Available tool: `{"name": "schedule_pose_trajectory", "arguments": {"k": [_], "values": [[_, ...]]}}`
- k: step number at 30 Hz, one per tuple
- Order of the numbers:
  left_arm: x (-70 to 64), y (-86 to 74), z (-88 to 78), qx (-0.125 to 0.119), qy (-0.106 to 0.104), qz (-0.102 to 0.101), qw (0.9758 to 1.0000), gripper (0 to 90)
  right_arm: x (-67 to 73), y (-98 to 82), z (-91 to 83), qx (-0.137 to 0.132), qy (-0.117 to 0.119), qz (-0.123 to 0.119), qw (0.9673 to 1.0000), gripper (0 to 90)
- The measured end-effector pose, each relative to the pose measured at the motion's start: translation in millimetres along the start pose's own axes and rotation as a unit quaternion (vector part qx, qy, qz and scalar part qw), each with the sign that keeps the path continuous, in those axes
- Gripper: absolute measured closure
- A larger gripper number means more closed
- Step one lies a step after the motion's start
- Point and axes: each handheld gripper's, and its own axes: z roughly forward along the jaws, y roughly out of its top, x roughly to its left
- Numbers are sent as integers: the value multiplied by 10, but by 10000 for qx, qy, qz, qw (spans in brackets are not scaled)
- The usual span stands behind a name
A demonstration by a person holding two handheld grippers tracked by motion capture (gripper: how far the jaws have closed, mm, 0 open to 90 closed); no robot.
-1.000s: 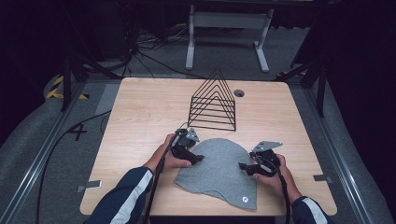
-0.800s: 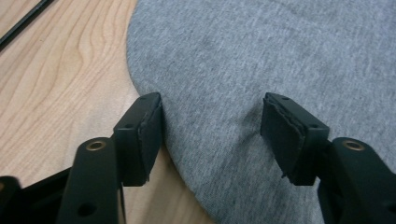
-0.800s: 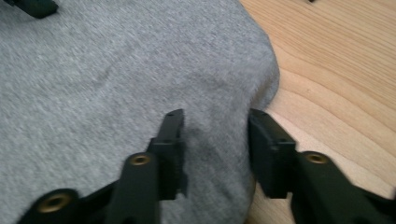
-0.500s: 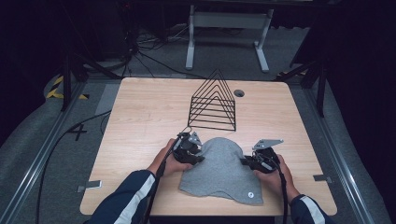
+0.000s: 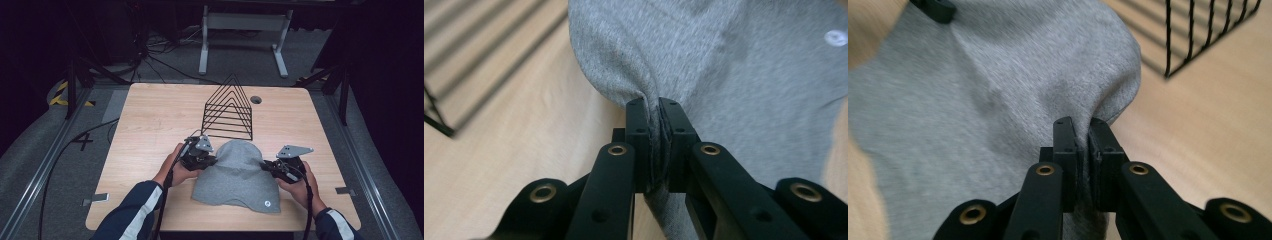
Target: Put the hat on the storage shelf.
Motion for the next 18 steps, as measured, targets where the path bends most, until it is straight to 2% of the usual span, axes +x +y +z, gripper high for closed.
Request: {"name": "schedule_pose_trajectory", "arguments": {"k": [1,2,5,7,11,12,13,15,18], "values": [[1,34,-66,-120,37,32,9999,847,10,61,-50,-109,-19,-50,9999,847],[1,34,-66,-120,37,32,9999,848,10,61,-50,-109,-19,-50,9999,847],[42,121,-237,-324,153,142,9993,849,-14,279,-205,-410,-106,-193,9989,847],[65,186,-333,-401,280,208,9986,850,-32,372,-254,-487,-129,-248,9984,847],[121,380,-570,-636,503,350,9961,851,-58,631,-364,-747,-184,-399,9962,847],[121,380,-570,-636,503,350,9961,851,-67,687,-386,-802,-174,-429,9957,847],[148,426,-625,-710,505,363,9955,851,-67,687,-386,-802,-174,-429,9957,847],[192,518,-746,-810,560,418,9943,851,-85,805,-441,-950,-170,-471,9942,847],[242,685,-942,-1020,645,488,9915,851,-115,1029,-593,-1201,-218,-559,9909,847]]}}
